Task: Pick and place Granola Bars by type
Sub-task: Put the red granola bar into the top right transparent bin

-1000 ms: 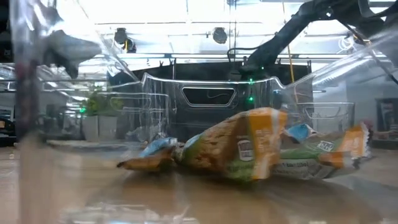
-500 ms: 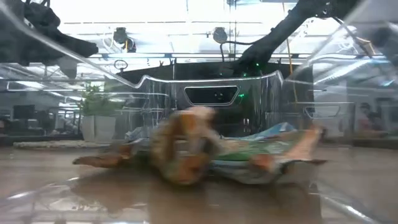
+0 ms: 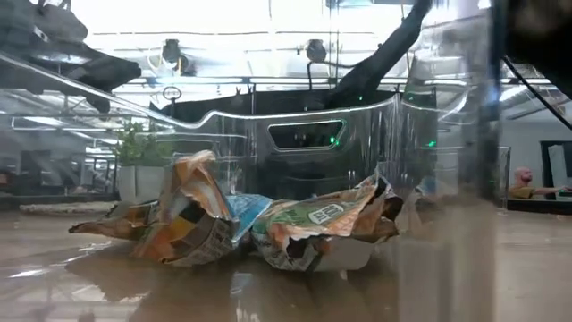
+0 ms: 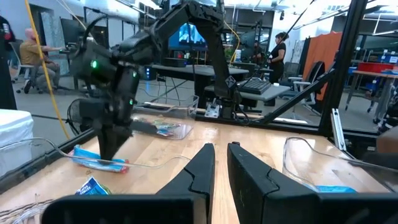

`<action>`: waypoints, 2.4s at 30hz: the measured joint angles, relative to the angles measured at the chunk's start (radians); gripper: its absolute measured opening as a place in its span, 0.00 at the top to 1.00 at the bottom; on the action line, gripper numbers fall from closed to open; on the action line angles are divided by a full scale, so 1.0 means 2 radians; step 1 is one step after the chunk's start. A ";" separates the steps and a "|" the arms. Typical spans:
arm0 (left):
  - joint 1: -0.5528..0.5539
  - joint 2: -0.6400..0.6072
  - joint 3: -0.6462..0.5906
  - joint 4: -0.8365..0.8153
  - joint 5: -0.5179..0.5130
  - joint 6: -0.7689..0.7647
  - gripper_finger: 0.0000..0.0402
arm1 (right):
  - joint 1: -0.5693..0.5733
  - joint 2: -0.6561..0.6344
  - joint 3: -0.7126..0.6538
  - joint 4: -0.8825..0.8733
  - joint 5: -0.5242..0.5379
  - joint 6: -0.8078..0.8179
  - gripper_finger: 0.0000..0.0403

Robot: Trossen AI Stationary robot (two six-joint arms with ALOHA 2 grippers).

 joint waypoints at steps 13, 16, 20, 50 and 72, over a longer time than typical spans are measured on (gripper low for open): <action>0.000 0.000 0.000 0.000 0.000 0.000 0.88 | 0.001 -0.024 0.001 -0.112 0.109 0.001 1.00; 0.000 0.000 0.000 0.000 0.000 0.000 0.88 | -0.003 -0.037 0.001 -0.164 0.109 0.018 1.00; 0.000 0.000 0.000 0.000 0.000 0.000 0.88 | -0.002 -0.055 0.001 -0.187 0.114 0.027 1.00; 0.000 0.000 0.000 0.000 0.000 0.000 0.88 | -0.025 -0.079 -0.105 -0.066 0.091 0.119 0.53; 0.000 0.000 0.000 0.000 0.000 0.000 0.88 | 0.000 -0.189 -0.110 -0.056 0.097 0.066 0.98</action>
